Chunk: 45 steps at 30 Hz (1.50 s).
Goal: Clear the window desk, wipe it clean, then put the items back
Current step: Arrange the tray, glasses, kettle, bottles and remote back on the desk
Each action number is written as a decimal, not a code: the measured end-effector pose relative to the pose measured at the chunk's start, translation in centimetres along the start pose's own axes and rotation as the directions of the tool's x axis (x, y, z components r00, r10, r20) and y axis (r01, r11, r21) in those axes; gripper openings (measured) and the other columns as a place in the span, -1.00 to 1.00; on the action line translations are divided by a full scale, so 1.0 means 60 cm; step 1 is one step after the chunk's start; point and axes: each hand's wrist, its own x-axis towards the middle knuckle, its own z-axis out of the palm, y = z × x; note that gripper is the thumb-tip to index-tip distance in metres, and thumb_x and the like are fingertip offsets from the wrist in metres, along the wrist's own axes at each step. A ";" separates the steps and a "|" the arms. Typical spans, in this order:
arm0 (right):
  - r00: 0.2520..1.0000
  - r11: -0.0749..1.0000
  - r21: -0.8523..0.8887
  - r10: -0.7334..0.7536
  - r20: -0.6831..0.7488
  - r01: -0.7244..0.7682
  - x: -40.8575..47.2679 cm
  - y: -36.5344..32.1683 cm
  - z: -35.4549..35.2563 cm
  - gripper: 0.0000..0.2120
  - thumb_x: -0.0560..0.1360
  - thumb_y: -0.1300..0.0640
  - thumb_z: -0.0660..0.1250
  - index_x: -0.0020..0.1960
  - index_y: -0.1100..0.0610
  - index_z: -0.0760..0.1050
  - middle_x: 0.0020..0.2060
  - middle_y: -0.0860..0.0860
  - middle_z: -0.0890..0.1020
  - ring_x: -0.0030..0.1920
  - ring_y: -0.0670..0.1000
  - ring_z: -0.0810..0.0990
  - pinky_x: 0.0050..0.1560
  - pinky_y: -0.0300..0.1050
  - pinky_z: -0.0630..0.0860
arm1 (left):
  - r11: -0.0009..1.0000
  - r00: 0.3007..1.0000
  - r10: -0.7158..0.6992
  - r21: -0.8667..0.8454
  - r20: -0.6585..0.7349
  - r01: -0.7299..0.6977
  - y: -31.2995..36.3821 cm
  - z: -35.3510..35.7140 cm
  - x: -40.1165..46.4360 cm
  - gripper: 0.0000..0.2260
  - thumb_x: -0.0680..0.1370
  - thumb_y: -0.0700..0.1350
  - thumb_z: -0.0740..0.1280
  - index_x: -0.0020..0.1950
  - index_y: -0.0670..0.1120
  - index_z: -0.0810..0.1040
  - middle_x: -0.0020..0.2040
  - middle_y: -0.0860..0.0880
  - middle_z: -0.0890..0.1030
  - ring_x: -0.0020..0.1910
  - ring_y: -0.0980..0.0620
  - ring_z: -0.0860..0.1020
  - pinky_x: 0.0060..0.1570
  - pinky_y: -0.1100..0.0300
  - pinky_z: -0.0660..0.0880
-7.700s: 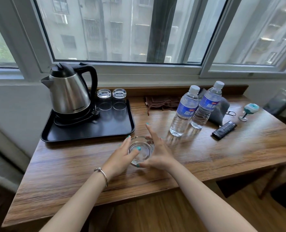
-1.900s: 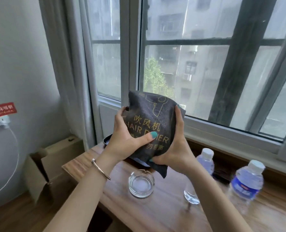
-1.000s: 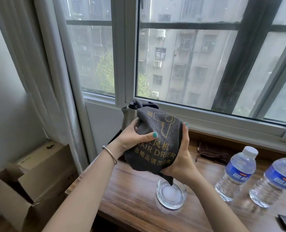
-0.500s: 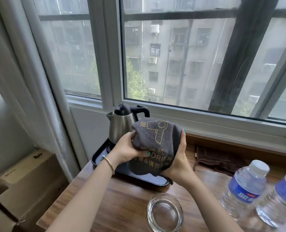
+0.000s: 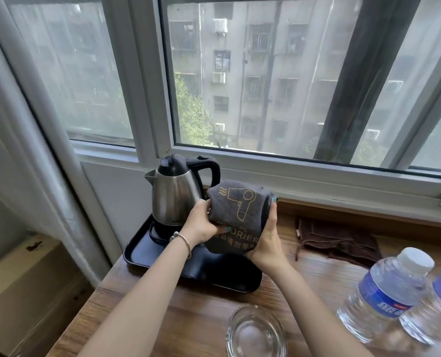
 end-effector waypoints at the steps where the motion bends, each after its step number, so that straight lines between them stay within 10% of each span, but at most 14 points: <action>1: 1.000 1.000 -0.010 0.013 0.000 -0.013 0.001 0.001 0.005 0.42 0.27 0.00 0.64 0.38 -0.31 -0.62 0.45 0.19 0.23 0.42 0.18 0.34 0.40 0.14 0.36 | 1.000 1.000 -0.009 -0.007 0.000 0.009 -0.008 0.001 0.003 -0.46 0.23 -0.20 0.63 0.10 -0.08 0.47 0.14 -0.07 0.55 0.14 0.03 0.53 0.14 0.18 0.49; 7: 0.993 0.955 -0.278 0.113 0.023 -0.102 0.001 -0.003 0.021 0.43 0.28 -0.08 0.60 0.28 -0.25 -0.74 0.51 0.05 0.32 0.48 0.14 0.27 0.56 0.15 -0.17 | 0.989 0.999 -0.039 -0.143 0.017 0.042 -0.061 0.008 0.023 -0.38 0.19 -0.32 0.63 0.14 -0.12 0.42 0.18 -0.08 0.54 0.22 -0.02 0.52 0.04 0.29 0.55; 10: 0.984 0.923 -0.346 0.179 -0.005 -0.170 0.003 -0.004 0.028 0.44 0.25 -0.12 0.60 0.32 -0.11 -0.72 0.45 0.07 0.38 0.44 0.11 0.28 0.54 0.15 -0.28 | 0.995 0.999 -0.004 -0.099 0.035 0.007 -0.073 0.010 0.037 -0.42 0.18 -0.25 0.65 0.09 -0.09 0.46 0.17 -0.12 0.54 0.19 -0.03 0.53 0.19 0.05 0.52; 19: 0.973 0.892 -0.388 0.223 -0.065 -0.230 0.015 0.013 0.038 0.46 0.12 -0.20 0.65 0.56 0.04 -0.40 0.56 0.04 -0.02 0.55 0.01 -0.08 0.49 0.26 -0.28 | 0.993 0.994 0.107 -0.056 0.021 -0.106 -0.094 0.017 0.055 -0.33 0.23 -0.20 0.63 0.25 -0.17 0.41 0.21 -0.12 0.51 0.23 -0.04 0.50 0.22 0.14 0.44; 29: 0.965 0.886 -0.381 0.247 -0.091 -0.263 -0.018 0.016 0.037 0.51 0.01 -0.30 0.63 0.52 -0.10 -0.44 0.58 -0.01 -0.03 0.55 -0.02 -0.02 0.52 0.23 -0.16 | 0.935 0.953 0.292 0.186 0.082 -0.302 -0.147 0.016 -0.013 0.29 0.15 0.01 0.66 0.52 0.10 -0.27 0.44 0.07 0.00 0.49 0.03 0.05 0.45 0.14 0.10; 45: 0.955 0.888 -0.355 0.257 -0.146 -0.293 -0.055 -0.008 0.045 0.43 0.10 -0.32 0.60 0.55 -0.06 -0.38 0.56 -0.14 -0.10 0.55 0.02 0.05 0.55 0.23 -0.09 | 0.884 0.958 0.271 0.417 -0.094 -0.209 -0.119 0.041 -0.046 0.15 0.19 0.05 0.61 0.56 -0.17 -0.04 0.40 -0.18 0.25 0.35 -0.16 0.32 0.18 -0.02 0.46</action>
